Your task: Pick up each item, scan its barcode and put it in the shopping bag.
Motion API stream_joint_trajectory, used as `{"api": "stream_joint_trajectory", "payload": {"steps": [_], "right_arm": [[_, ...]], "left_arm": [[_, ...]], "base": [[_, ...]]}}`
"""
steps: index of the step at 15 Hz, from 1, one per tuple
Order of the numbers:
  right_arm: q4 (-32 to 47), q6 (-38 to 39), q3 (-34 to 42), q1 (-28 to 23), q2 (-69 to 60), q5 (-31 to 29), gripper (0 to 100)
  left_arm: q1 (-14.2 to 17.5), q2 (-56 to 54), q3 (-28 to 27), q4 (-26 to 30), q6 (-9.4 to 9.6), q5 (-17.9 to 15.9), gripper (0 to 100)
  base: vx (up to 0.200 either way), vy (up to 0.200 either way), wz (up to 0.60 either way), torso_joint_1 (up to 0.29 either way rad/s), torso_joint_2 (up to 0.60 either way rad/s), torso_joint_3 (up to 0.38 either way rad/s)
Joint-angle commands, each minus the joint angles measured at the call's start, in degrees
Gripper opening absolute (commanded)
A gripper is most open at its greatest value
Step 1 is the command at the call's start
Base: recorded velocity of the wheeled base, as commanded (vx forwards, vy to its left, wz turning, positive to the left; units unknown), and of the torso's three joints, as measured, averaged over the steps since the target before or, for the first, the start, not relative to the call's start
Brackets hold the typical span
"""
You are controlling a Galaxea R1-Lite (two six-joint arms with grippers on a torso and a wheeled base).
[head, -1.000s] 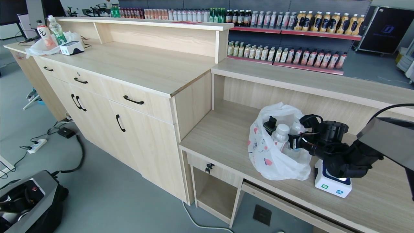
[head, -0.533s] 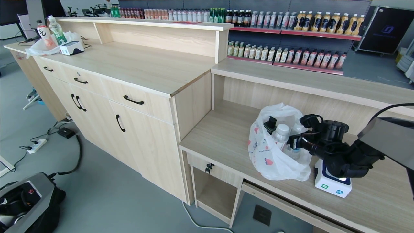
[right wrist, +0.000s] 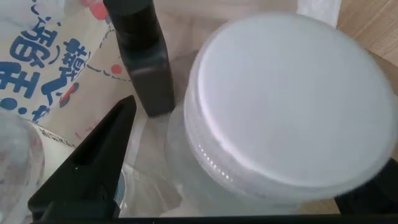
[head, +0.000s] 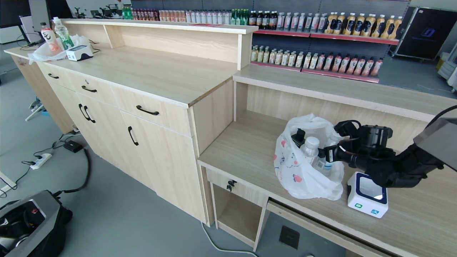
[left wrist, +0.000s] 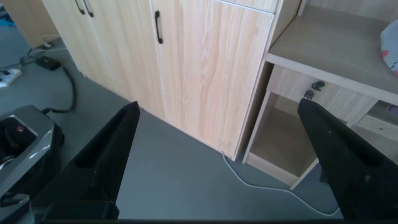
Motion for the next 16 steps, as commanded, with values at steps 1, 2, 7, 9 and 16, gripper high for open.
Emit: {"api": "stream_joint_trajectory", "payload": {"steps": [1,2,7,9,16], "right_arm": [[2.8,-1.9,2.2,-1.1,-5.8,0.0,100],[2.5,-1.9,3.5,-1.3,-6.7,0.1,100],[0.4,-5.5,8.7,-2.5,-18.7,0.8,100],[0.5,-7.7,9.6,-4.3,-26.1,6.8,100],[20.6,-5.9,-2.5,-9.2,-44.0,6.5,100]], "left_arm": [[0.0,0.0,0.0,0.0,-0.01,0.0,100],[0.0,0.0,0.0,0.0,-0.01,0.0,100],[0.0,0.0,0.0,0.0,-0.01,0.0,100],[0.0,0.0,0.0,0.0,-0.01,0.0,100],[0.0,0.0,0.0,0.0,-0.01,0.0,100]], "base": [[0.000,0.000,0.00,0.000,0.00,0.000],[0.000,0.000,0.00,0.000,0.00,0.000],[0.000,0.000,0.00,0.000,0.00,0.000],[0.000,0.000,-0.30,0.001,0.00,0.001],[0.000,0.000,-0.60,0.000,0.00,0.004]]}}
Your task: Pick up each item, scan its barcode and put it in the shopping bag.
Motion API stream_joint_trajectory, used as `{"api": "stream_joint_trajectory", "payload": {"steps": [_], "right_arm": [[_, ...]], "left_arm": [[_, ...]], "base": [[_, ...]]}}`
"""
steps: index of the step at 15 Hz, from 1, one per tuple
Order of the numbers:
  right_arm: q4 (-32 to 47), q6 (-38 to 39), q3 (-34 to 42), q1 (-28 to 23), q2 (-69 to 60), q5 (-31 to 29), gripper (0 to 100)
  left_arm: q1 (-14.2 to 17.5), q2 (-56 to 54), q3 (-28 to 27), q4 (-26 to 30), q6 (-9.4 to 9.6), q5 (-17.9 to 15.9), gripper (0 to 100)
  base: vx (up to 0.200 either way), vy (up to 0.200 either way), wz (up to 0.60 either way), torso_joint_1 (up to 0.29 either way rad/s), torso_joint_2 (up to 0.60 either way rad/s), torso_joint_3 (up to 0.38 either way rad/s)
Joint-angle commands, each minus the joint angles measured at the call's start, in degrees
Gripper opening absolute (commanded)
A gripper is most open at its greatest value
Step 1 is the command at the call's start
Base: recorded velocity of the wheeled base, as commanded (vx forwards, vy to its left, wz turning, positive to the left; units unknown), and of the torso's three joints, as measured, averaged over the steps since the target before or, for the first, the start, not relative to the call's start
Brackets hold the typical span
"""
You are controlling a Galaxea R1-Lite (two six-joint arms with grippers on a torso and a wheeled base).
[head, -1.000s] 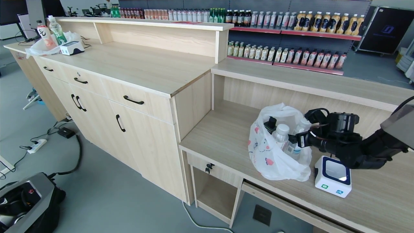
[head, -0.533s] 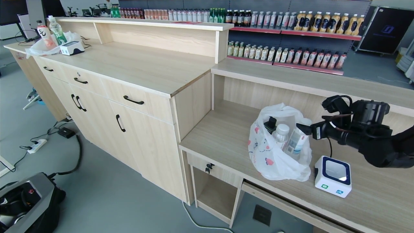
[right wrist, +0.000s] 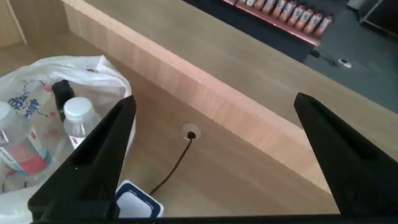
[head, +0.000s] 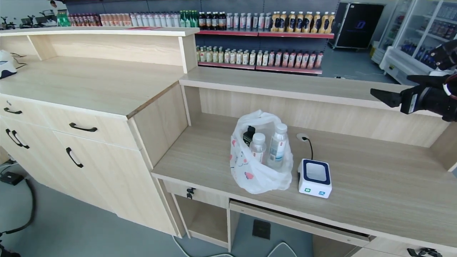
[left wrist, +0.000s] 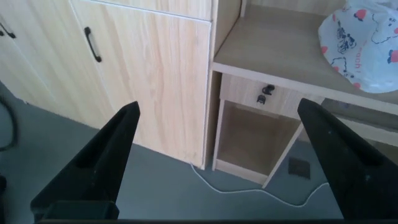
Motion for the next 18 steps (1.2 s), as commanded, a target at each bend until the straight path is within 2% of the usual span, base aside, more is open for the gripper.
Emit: {"api": "stream_joint_trajectory", "payload": {"steps": [1,3,5,8,11,12,13,14,16,18], "right_arm": [[12.1,1.7,-6.6,-2.4,-8.4,-5.7,100],[21.6,3.2,-5.1,-4.6,-12.3,-9.1,100],[21.6,3.5,4.7,-6.2,-17.3,-9.3,100],[13.5,9.6,22.1,-6.6,-26.7,-13.8,100],[0.7,8.8,43.5,-6.0,-38.8,-13.7,100],[-1.1,8.7,50.7,-5.0,-42.9,-13.7,100],[-1.2,8.6,54.3,-4.5,-45.4,-13.7,100],[0.2,8.6,59.7,-3.8,-51.1,-13.7,100],[16.2,11.0,59.7,-0.5,-60.8,-14.0,100],[32.3,12.8,59.7,1.8,-77.6,-15.9,100]], "left_arm": [[0.0,0.0,0.0,0.0,-0.01,0.0,100],[0.0,0.0,0.0,0.0,-0.01,0.0,100],[0.0,0.0,0.0,0.0,-0.01,0.0,100],[0.0,0.0,0.0,0.0,-0.01,0.0,100],[0.0,0.0,0.0,0.0,-0.01,0.0,100],[0.0,0.0,0.0,0.0,-0.01,0.0,100],[0.0,0.0,0.0,0.0,-0.01,0.0,100],[0.0,0.0,0.0,0.0,-0.01,0.0,100],[0.0,0.0,0.0,0.0,-0.01,0.0,100],[0.0,0.0,0.0,0.0,-0.01,0.0,100]], "base": [[0.000,0.000,-0.60,-0.085,0.24,0.134],[0.000,0.000,-0.60,-0.141,0.34,0.208],[0.000,0.000,-0.60,-0.144,0.37,0.217],[0.000,0.000,-0.40,-0.162,0.41,0.250],[0.000,0.000,0.00,-0.196,0.53,0.336],[0.000,0.000,0.00,-0.178,0.55,0.339],[0.000,0.000,0.00,-0.193,0.54,0.349],[0.000,0.000,0.00,-0.188,0.54,0.359],[0.000,0.000,0.00,-0.146,0.44,0.278],[0.000,0.000,0.00,-0.049,0.14,0.088]]}}
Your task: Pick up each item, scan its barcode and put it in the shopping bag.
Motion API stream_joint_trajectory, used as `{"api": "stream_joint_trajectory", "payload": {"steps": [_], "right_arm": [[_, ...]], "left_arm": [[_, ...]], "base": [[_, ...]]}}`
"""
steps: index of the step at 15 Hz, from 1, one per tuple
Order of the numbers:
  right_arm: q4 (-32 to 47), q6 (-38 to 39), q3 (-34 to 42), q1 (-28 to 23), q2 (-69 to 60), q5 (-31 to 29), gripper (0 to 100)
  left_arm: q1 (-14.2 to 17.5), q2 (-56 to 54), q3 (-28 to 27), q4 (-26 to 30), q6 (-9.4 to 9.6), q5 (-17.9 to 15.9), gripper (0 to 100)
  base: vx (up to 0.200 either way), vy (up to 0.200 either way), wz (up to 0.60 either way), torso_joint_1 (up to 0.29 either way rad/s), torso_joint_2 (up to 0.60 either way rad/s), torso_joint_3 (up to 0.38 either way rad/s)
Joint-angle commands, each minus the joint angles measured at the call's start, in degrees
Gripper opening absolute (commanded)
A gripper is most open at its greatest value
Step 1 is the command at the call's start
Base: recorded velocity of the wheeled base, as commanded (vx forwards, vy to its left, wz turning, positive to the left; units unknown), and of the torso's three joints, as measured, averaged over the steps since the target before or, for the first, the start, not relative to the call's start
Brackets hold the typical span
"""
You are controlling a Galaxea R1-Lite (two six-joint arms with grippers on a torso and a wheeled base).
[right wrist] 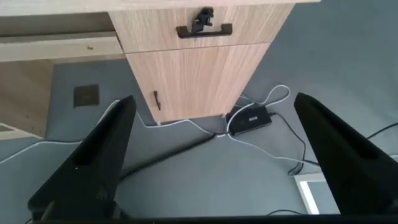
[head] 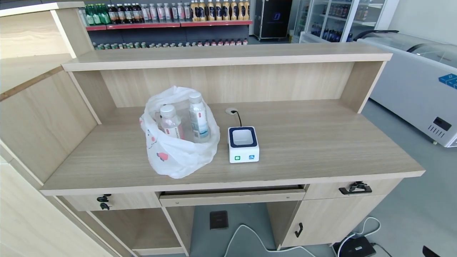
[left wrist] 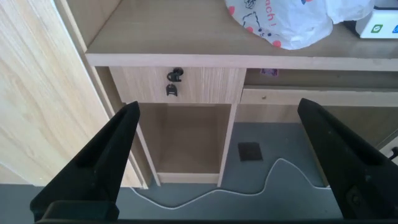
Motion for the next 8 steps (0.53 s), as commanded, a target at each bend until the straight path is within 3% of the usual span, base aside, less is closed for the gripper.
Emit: {"api": "stream_joint_trajectory", "payload": {"steps": [1,8], "right_arm": [[14.5,2.8,0.8,5.0,-28.3,-0.5,100],[14.7,4.6,0.8,6.0,-29.7,-2.8,100]], "left_arm": [[0.0,0.0,0.0,0.0,-0.04,0.0,100],[0.0,0.0,0.0,0.0,-0.04,0.0,100]], "base": [[0.000,0.000,0.00,-0.022,0.07,0.041],[0.000,0.000,0.00,0.000,0.00,0.000]]}}
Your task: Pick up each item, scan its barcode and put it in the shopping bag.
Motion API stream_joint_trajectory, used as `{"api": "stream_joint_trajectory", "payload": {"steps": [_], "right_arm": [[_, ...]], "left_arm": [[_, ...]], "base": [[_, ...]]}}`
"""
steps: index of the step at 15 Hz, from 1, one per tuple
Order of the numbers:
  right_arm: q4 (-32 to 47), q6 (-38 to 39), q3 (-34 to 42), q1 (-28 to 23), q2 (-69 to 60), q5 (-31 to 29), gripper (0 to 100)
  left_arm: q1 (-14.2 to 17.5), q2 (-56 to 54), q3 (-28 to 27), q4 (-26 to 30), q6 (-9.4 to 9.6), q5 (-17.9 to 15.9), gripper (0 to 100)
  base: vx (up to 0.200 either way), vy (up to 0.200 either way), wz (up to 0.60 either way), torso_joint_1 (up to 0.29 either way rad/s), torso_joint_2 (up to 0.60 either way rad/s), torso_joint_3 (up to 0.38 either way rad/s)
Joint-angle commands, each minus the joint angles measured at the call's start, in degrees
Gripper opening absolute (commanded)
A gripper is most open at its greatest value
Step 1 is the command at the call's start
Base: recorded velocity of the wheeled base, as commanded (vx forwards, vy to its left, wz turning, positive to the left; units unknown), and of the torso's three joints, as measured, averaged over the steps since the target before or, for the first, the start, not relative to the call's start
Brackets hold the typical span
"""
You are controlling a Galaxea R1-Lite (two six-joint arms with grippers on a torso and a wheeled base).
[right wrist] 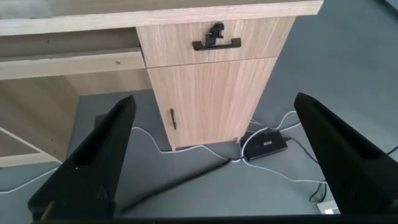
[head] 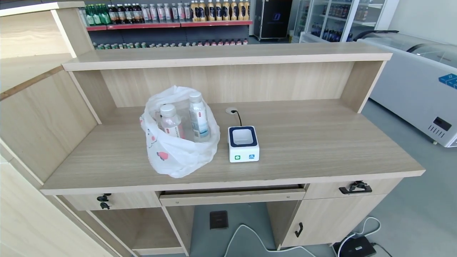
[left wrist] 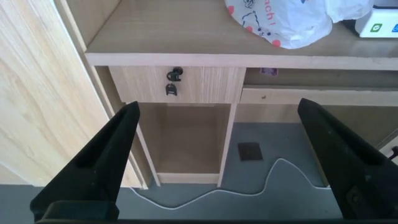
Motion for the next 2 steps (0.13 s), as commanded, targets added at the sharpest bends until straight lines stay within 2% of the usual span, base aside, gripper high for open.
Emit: {"api": "stream_joint_trajectory", "payload": {"steps": [1,2], "right_arm": [[0.1,-0.1,0.0,0.1,-1.2,0.0,100],[0.1,-0.4,0.0,0.1,-1.2,0.0,100]], "left_arm": [[0.0,0.0,0.0,0.0,-0.04,0.0,100],[0.0,0.0,0.0,0.0,-0.04,0.0,100]], "base": [[0.000,0.000,0.00,0.000,0.00,0.000],[0.000,0.000,0.00,0.000,0.00,0.000]]}}
